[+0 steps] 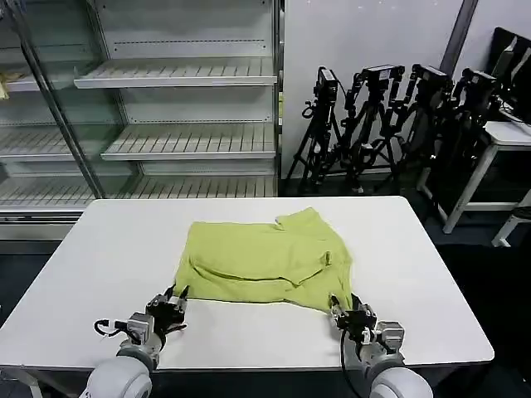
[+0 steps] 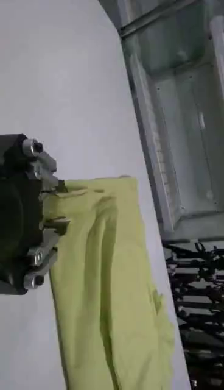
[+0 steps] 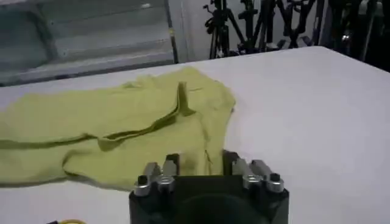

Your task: Fold and organize the clothes.

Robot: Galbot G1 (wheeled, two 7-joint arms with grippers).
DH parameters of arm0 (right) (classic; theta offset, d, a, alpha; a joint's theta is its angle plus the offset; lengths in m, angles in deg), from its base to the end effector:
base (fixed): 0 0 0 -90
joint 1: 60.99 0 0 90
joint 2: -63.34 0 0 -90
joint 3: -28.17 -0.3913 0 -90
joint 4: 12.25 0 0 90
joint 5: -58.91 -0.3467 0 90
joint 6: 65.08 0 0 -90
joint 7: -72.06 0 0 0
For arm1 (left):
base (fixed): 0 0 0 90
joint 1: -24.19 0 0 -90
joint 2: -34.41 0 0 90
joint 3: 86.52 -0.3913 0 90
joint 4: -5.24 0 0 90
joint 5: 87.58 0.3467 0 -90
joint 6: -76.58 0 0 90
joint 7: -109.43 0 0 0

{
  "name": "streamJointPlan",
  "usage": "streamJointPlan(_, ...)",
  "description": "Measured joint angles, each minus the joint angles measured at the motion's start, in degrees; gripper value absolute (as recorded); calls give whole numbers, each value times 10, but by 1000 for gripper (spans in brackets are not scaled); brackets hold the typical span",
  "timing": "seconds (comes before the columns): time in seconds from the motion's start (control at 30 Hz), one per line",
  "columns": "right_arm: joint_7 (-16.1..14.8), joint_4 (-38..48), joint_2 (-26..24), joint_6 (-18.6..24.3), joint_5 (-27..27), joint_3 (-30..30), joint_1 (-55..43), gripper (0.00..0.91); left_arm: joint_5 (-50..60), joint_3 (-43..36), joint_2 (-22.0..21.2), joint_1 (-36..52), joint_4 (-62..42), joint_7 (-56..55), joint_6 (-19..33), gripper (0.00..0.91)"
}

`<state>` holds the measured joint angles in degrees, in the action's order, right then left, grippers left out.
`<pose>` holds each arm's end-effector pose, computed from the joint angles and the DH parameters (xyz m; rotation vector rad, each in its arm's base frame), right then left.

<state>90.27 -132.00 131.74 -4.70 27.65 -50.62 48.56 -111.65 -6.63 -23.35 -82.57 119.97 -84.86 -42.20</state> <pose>0.2028 -0.0263 -0.3112 0.1486 -2.6508 -0.1396 0.2283 0.0846 -0.3171 -0.1387 -2.6607 -0.2698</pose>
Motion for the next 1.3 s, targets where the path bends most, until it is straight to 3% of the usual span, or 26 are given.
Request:
streamJointPlan(0.53,-26,-29,-18,-2,13,-27,39,0,1,27,-7,-49,47,-6,-10,20)
streamJointPlan(1.27,-53,-125,-25,2,75,-62,174,0,61,71,-46,-250,191,-15,-7,30)
streamJointPlan(1.3,-53,-128,-24,2,78,-62,178,322,63,72,-46,-257,193,-15,-7,343)
